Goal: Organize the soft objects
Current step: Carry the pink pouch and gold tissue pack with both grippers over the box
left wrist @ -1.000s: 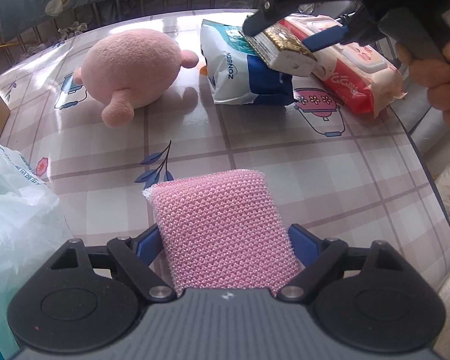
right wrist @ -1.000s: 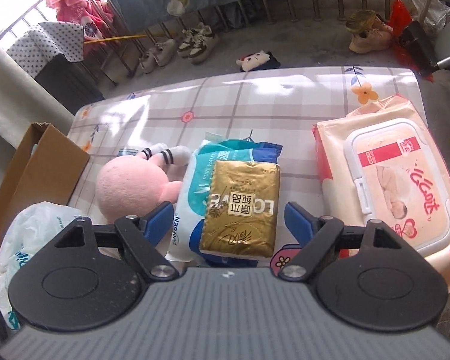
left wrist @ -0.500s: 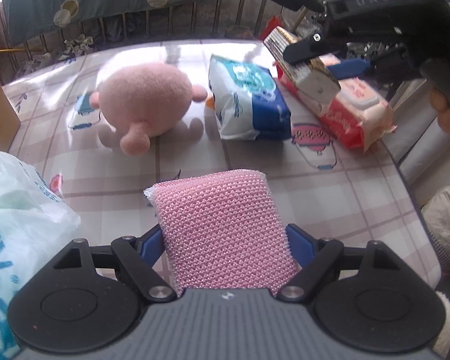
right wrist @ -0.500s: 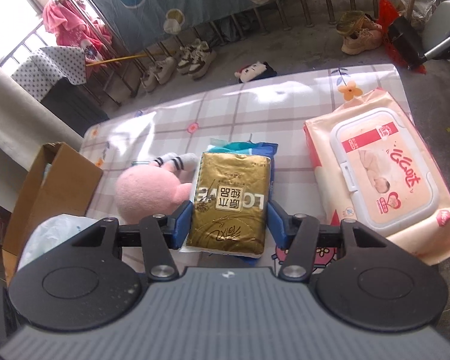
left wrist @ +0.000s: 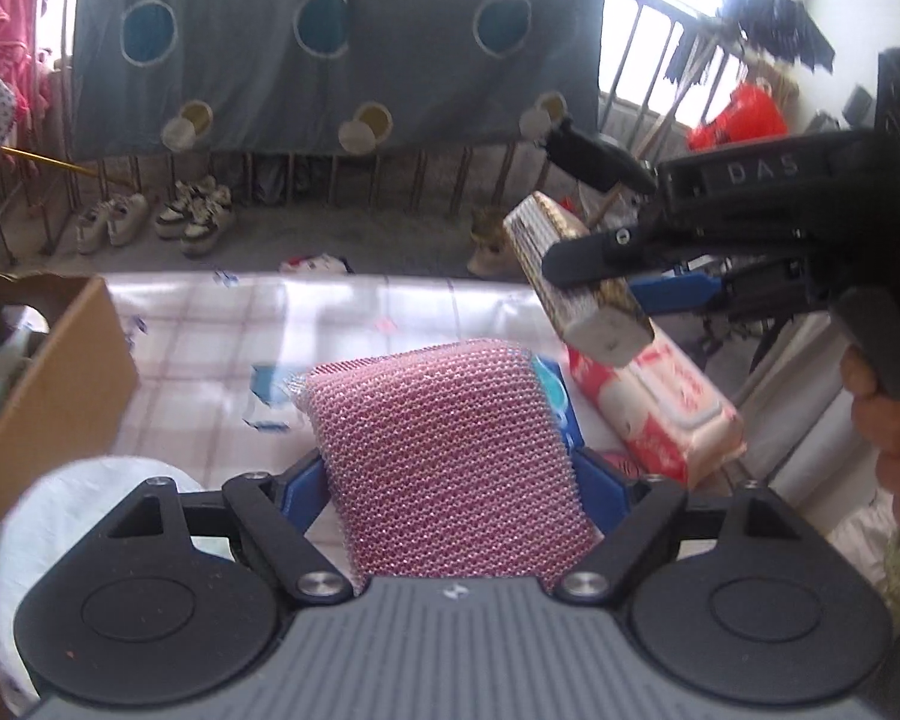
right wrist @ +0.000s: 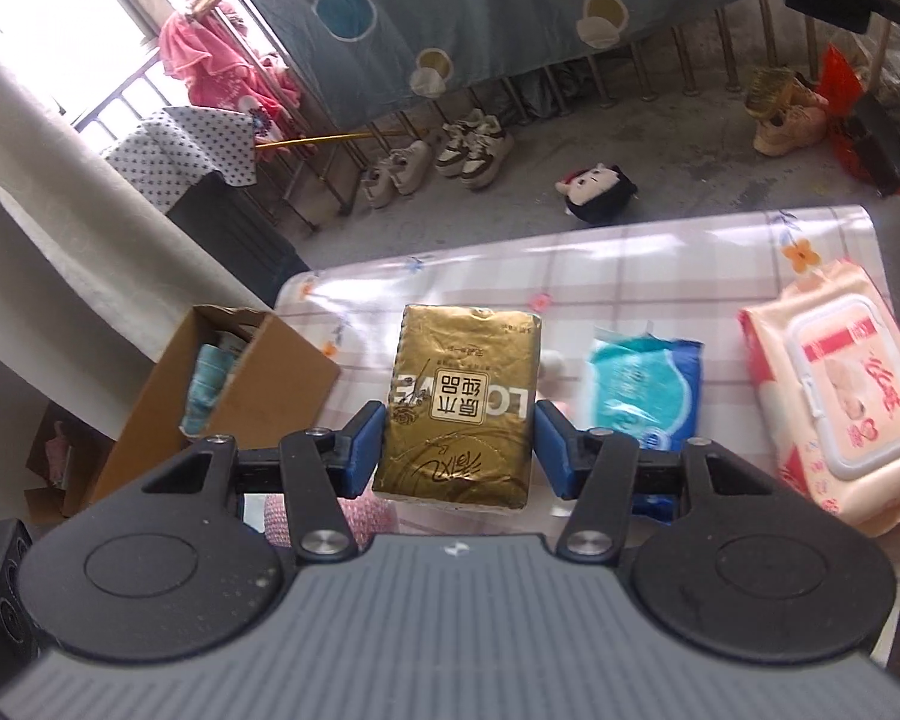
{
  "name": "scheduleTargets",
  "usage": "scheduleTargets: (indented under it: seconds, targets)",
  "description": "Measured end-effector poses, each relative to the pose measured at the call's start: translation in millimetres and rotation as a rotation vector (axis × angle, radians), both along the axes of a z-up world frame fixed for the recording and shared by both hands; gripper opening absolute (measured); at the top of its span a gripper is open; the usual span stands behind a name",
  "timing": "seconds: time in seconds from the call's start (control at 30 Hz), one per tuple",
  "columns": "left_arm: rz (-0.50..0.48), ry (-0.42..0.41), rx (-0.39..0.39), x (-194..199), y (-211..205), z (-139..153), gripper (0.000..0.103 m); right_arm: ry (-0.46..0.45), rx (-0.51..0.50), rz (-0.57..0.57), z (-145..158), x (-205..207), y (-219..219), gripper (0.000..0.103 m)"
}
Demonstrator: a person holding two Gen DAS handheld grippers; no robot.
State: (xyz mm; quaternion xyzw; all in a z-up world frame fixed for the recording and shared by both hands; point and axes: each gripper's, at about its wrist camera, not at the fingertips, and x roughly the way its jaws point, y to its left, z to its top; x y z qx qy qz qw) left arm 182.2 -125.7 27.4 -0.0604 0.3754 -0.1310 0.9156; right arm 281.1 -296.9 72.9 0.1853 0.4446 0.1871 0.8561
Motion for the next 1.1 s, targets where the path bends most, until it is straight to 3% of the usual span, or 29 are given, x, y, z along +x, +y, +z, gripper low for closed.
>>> scheduleTargets:
  seconds: [0.33,0.63,0.87,1.1]
  targets:
    - [0.133,-0.09,-0.069,-17.1,93.8,40.1,0.085,-0.036,0.038,0.122,68.8,2.5,100.5,0.052]
    - [0.296,-0.134,-0.022,-42.6,195.1,59.9,0.085,-0.025,0.127,0.299,92.0,10.0,224.2,0.052]
    - [0.345,-0.09,0.118,-47.0,253.8,55.3,0.085,0.044,0.192,0.408,76.8,21.5,319.3,0.052]
    - [0.257,0.035,0.273,-38.8,305.8,27.3,0.085,0.185,0.187,0.439,22.6,34.0,390.0,0.052]
